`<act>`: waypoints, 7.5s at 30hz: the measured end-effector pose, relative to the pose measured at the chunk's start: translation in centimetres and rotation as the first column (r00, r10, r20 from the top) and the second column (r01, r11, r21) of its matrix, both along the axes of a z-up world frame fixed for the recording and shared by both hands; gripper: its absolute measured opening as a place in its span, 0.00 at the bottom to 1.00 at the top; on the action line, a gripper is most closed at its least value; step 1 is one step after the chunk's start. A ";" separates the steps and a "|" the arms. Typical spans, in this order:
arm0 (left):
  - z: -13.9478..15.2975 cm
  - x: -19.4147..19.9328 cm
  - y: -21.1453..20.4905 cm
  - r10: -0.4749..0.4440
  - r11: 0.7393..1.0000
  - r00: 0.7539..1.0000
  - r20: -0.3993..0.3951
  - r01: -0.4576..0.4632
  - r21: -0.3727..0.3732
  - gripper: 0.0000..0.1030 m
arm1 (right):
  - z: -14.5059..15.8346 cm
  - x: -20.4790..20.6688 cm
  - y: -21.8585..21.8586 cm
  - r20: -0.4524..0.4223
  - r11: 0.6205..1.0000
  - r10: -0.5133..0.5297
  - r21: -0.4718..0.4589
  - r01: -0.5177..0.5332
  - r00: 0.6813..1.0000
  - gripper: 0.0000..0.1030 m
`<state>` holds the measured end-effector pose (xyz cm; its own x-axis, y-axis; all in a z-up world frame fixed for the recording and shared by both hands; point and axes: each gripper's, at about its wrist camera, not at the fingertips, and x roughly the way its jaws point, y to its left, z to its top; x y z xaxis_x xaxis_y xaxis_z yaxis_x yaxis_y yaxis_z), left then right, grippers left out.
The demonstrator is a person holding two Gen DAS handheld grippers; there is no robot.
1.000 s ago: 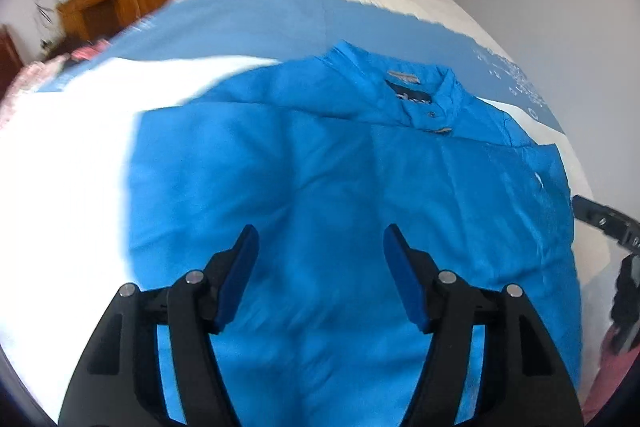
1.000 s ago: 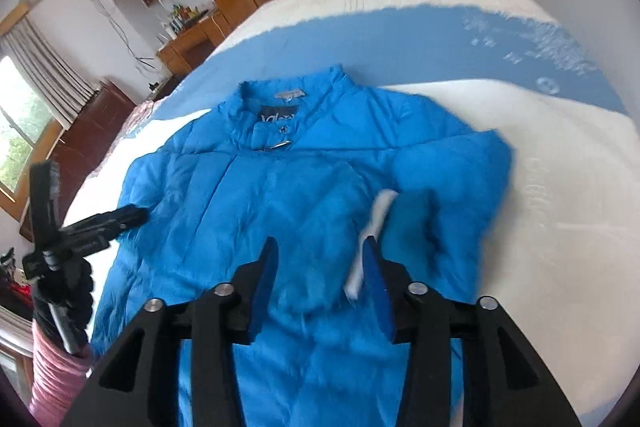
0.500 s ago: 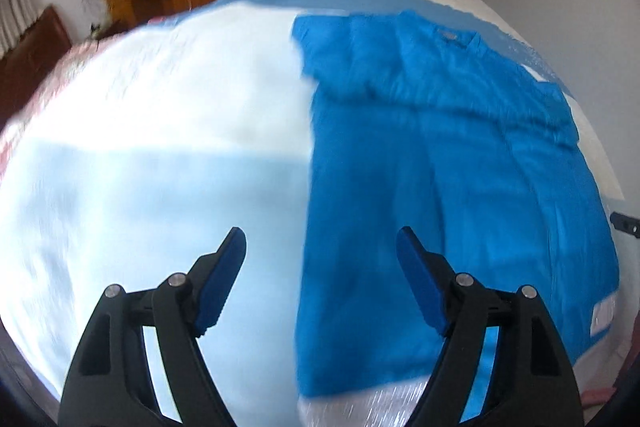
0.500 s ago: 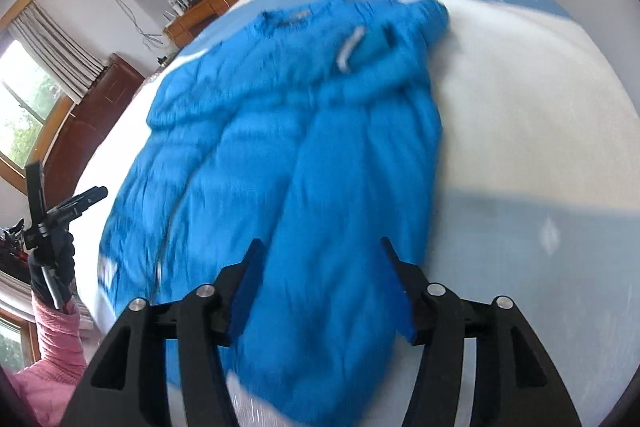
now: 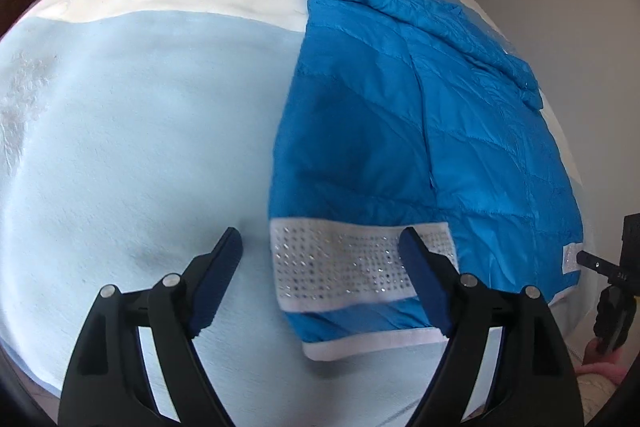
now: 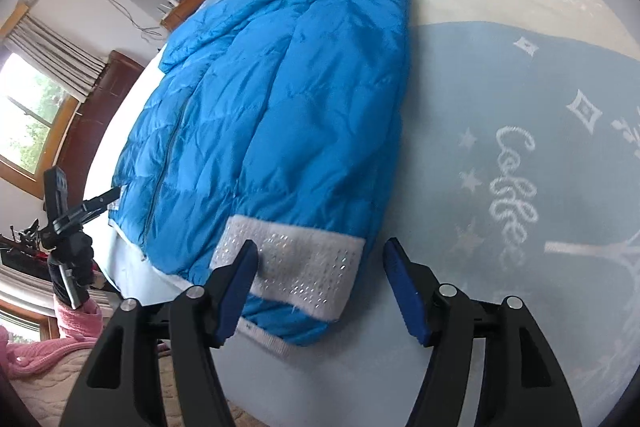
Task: Fold large clothes
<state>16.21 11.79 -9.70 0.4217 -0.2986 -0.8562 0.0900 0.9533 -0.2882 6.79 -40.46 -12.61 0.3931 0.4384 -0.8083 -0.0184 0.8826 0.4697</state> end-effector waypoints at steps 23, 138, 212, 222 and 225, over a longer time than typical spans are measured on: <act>0.2 -4.2 -0.9 -0.027 0.999 0.998 0.058 0.030 -0.045 0.14 | 0.0 -4.5 -0.2 0.087 0.998 0.056 0.003 -0.056 0.995 0.11; 1.7 35.1 -7.1 -0.009 1.000 0.993 0.120 0.008 0.009 0.22 | -0.4 40.2 -10.5 -0.003 0.980 -0.190 0.052 0.190 0.982 0.14; 4.1 21.9 -20.1 -0.192 0.981 0.967 0.166 0.187 0.050 0.46 | 5.1 24.5 2.4 0.219 0.977 -0.016 -0.206 0.062 0.976 0.46; 6.5 25.1 -5.6 0.039 0.989 0.982 0.186 -0.064 0.135 0.66 | 5.7 25.4 -8.5 0.142 0.969 -0.203 -0.114 0.219 0.969 0.81; 5.2 25.7 -3.6 0.036 0.998 0.987 0.158 -0.042 0.036 0.66 | 3.7 26.5 -10.0 0.082 0.975 -0.211 -0.051 0.215 0.974 0.82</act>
<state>41.93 8.18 -4.47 0.5627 -0.2470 -0.7888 0.0935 0.9672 -0.2362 33.31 -50.47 -8.96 0.5332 0.2900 -0.7947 0.1394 0.8964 0.4207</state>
